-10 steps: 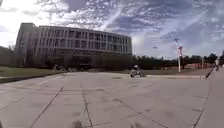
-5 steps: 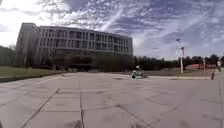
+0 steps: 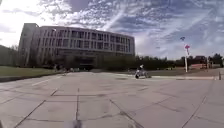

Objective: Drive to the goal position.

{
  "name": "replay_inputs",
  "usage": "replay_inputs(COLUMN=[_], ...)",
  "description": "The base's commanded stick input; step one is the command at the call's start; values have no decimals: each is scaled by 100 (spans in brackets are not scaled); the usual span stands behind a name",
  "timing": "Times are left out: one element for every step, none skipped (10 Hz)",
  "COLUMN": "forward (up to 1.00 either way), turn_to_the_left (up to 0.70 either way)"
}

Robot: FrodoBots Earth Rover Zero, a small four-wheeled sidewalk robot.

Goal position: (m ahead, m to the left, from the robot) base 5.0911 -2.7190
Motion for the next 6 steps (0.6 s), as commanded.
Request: replay_inputs(forward=[70,70,70,70,70,70], turn_to_the_left=[0,0,0,9,23,31])
